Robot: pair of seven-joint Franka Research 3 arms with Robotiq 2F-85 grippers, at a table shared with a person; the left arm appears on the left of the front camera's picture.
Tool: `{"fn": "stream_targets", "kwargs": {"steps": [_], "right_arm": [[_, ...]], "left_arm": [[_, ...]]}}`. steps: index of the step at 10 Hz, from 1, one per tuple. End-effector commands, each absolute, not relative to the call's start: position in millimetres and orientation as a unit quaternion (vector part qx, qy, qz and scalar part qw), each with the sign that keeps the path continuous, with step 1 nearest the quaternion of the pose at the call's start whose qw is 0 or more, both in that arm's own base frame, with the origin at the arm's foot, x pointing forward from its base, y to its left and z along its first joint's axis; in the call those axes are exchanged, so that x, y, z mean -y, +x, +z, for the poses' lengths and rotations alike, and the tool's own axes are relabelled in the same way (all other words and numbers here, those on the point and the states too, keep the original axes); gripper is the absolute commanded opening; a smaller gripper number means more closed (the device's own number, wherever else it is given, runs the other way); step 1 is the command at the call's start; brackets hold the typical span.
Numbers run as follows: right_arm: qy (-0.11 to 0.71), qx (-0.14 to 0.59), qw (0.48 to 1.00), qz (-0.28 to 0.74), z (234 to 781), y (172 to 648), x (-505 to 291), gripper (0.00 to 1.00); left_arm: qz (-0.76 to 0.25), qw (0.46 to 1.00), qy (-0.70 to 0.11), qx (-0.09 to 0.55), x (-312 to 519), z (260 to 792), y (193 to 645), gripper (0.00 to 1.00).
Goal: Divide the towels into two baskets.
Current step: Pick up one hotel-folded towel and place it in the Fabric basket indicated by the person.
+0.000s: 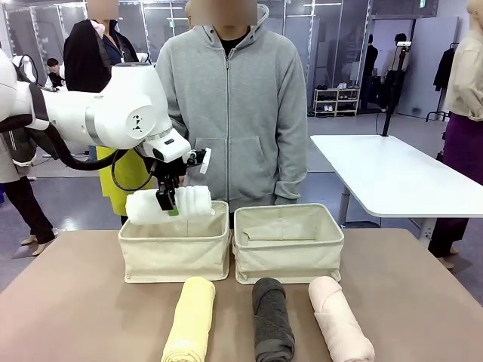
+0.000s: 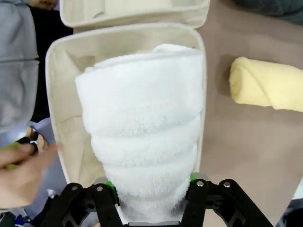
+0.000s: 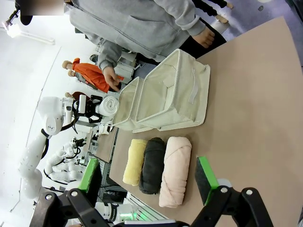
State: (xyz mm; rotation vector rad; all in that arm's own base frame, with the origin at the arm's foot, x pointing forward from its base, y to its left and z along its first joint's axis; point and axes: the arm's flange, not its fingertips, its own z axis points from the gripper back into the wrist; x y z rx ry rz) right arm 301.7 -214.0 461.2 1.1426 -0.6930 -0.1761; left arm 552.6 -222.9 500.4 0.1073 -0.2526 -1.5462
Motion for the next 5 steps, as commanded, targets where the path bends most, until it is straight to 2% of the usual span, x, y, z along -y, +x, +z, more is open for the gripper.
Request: {"fn": "stream_targets", "kwargs": {"steps": [1, 5], "right_arm": [[0.532, 0.328, 0.776, -0.079, 463, 300, 214, 1.0], [0.532, 0.328, 0.776, -0.079, 463, 300, 214, 1.0]], "left_arm": [[-0.703, 0.701, 0.031, 0.115, 218, 500, 573, 0.47], [-0.706, 0.7, 0.008, 0.104, 222, 470, 600, 0.47]]}}
